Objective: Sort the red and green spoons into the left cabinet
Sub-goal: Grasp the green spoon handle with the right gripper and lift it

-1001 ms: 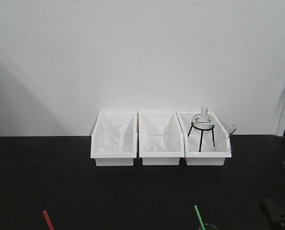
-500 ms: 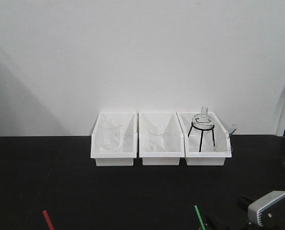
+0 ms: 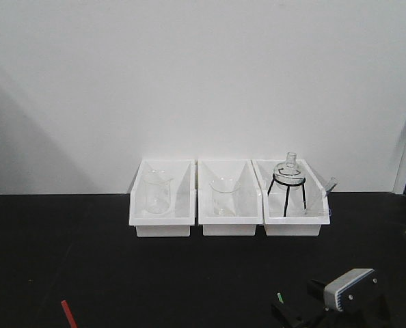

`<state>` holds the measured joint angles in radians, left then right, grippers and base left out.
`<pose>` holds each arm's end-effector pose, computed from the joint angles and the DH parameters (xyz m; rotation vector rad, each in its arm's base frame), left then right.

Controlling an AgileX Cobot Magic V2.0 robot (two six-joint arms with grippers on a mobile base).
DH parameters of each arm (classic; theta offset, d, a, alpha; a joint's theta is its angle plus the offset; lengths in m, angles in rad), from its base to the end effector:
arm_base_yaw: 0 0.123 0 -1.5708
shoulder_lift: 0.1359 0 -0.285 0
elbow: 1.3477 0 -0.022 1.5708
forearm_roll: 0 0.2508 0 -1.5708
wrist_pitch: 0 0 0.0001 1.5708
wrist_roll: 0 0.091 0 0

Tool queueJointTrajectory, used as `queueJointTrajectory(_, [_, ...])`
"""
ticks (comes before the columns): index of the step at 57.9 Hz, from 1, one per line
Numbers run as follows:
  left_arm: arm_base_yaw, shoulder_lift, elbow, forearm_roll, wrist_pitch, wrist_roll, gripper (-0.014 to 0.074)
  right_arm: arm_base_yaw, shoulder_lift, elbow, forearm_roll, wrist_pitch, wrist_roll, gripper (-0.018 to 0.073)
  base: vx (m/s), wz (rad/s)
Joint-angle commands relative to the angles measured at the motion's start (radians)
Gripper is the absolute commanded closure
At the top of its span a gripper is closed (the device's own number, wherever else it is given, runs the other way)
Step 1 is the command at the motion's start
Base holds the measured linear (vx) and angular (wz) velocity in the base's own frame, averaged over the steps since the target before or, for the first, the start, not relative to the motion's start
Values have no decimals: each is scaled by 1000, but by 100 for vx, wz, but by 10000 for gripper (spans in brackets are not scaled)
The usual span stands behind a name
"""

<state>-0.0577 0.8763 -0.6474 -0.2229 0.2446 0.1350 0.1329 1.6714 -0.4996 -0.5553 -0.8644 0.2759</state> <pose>0.1841 -0.0155 0.3172 0.0122 1.9534 -0.1441 0.2757 0.0736 0.1638 -0.5027 1.7964 0.4035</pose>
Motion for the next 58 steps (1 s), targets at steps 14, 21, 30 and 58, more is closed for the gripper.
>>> queueJointTrajectory(14, [-2,-7,-33,-5,-71,-4,48,-1,74,-61,8,-92,-7,31,0,0])
queueJointTrajectory(21, [-2,-7,-33,-5,-71,-3,48,-1,115,-73,8,-126,-23,31,0,0])
queueJointTrajectory(30, [-2,-7,-33,-5,-72,-3,48,-1,156,-103,7,-137,-22,31,0,0])
queueJointTrajectory(58, [-2,-7,-33,-6,-71,-3,48,-1,177,-108,16,-151,-55,375,0,0])
